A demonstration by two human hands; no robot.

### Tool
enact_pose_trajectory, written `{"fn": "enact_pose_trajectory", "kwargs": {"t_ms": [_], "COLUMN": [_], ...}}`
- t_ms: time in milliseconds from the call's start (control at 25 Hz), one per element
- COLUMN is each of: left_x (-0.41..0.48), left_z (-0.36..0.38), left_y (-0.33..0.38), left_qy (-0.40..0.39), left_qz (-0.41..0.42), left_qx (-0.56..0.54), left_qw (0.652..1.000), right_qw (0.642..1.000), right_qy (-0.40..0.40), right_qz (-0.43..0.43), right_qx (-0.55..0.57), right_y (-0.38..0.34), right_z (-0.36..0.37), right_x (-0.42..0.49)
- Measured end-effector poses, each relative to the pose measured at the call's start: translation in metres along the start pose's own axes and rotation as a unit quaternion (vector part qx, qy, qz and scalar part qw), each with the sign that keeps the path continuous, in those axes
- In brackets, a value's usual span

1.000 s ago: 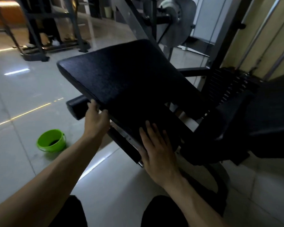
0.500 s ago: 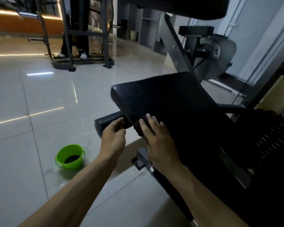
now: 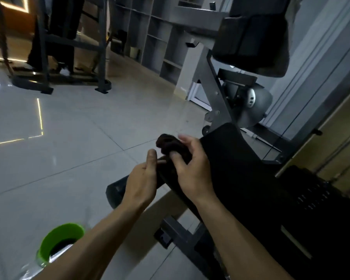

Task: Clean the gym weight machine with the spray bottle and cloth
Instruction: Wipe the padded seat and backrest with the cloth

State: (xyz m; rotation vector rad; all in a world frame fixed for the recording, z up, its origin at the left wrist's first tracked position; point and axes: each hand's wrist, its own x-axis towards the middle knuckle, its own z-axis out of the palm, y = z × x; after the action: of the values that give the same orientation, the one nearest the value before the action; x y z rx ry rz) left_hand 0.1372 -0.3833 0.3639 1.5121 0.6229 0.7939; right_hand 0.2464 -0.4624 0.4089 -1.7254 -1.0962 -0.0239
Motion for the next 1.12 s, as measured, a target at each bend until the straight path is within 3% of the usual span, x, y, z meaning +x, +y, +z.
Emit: {"fn": "enact_pose_trajectory", "kwargs": {"t_ms": [80, 200, 280, 320, 400, 440, 520, 600, 720, 760, 920, 1040, 1120], "left_x": [0.006, 0.022, 0.04, 0.051, 0.066, 0.067, 0.061, 0.075, 0.12, 0.129, 0.097, 0.072, 0.058], "left_z": [-0.017, -0.012, -0.018, -0.028, -0.048, -0.051, -0.042, -0.021, -0.007, -0.005, 0.011, -0.001, -0.014], "left_y": [0.014, 0.043, 0.05, 0.048, 0.034, 0.026, 0.014, 0.009, 0.024, 0.031, 0.02, 0.002, -0.003], "left_qy": [-0.068, -0.116, -0.061, -0.029, -0.037, -0.077, -0.138, -0.084, 0.025, 0.025, -0.181, -0.238, -0.259], "left_qz": [-0.003, -0.013, -0.021, -0.015, -0.005, -0.029, -0.108, -0.163, -0.165, -0.148, -0.082, -0.063, 0.006], "left_qx": [-0.126, -0.262, -0.27, -0.225, -0.122, -0.108, -0.128, -0.205, -0.322, -0.329, -0.162, -0.154, -0.11], "left_qw": [0.99, 0.958, 0.961, 0.974, 0.992, 0.991, 0.976, 0.961, 0.932, 0.932, 0.967, 0.957, 0.959], "right_qw": [0.993, 0.981, 0.991, 0.994, 0.94, 0.908, 0.892, 0.9, 0.903, 0.906, 0.913, 0.913, 0.917], "right_qy": [0.023, -0.029, -0.016, -0.006, -0.04, -0.06, -0.068, -0.053, -0.025, -0.021, -0.024, -0.028, -0.037], "right_qz": [0.063, 0.063, 0.082, 0.111, 0.207, 0.255, 0.299, 0.294, 0.289, 0.29, 0.283, 0.283, 0.266], "right_qx": [0.096, 0.182, 0.101, -0.005, -0.267, -0.326, -0.331, -0.319, -0.316, -0.308, -0.293, -0.294, -0.296], "right_y": [-0.023, -0.044, -0.04, -0.03, 0.004, 0.021, 0.044, 0.051, 0.054, 0.056, 0.056, 0.05, 0.051], "right_z": [0.016, 0.025, 0.015, 0.007, -0.009, -0.013, -0.015, -0.01, -0.012, -0.012, -0.013, -0.012, -0.012], "right_x": [0.01, 0.022, 0.036, 0.043, 0.051, 0.05, 0.046, 0.046, 0.044, 0.043, 0.043, 0.044, 0.032]}}
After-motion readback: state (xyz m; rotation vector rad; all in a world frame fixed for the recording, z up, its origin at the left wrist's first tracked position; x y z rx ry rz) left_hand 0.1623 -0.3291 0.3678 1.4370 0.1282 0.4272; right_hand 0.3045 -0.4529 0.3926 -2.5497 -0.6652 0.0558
